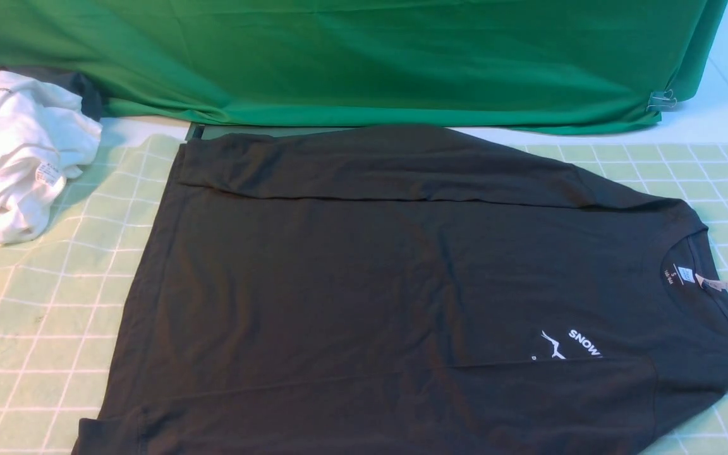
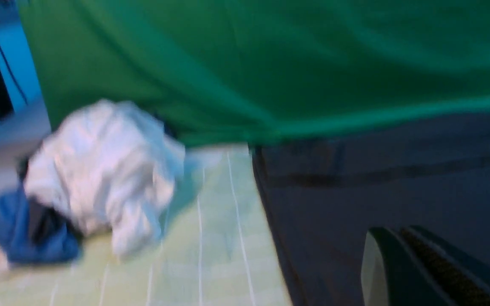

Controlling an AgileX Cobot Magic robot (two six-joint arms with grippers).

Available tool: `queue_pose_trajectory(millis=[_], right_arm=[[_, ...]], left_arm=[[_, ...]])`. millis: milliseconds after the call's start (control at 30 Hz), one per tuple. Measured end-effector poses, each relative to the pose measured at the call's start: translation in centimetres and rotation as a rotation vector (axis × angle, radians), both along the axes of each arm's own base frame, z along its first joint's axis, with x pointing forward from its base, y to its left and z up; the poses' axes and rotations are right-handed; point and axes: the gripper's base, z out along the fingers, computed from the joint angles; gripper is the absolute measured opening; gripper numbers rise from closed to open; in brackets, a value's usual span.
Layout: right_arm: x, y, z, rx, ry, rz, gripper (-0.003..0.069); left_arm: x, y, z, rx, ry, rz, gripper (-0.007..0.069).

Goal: Fold a long-sleeved shirt over a green coffee tablecloth.
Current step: 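Grasp the left edge of the dark T-shirt lying flat on the table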

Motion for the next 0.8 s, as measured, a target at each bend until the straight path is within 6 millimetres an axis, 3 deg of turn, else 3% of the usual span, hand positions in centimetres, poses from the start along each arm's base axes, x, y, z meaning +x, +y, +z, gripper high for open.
queue_pose_trajectory(millis=[167,333,400,567,800], right_arm=[[0.1,0.0,1.3,-0.008,-0.141,0.004,0.0238],[-0.6,0.1,4.8,0.043,-0.540,0.022,0.0238],[-1.2,0.2,5.8,0.189,-0.668,0.060,0.0238],[-2.0,0.3,7.0,0.348,-0.826,0.130,0.0238],[-3.2,0.3,8.3,0.368,-1.011,0.185,0.0238]], left_arm=[[-0.5,-0.1,2.2,-0.004,-0.250,-0.007,-0.0029],[-1.8,-0.2,4.6,-0.069,-0.549,-0.046,-0.0029],[-2.6,-0.3,5.5,-0.129,-0.668,-0.096,-0.0029],[-2.9,-0.5,6.0,-0.214,-0.699,-0.164,-0.0029],[-2.7,-0.5,12.3,-0.199,-0.529,-0.141,-0.0029]])
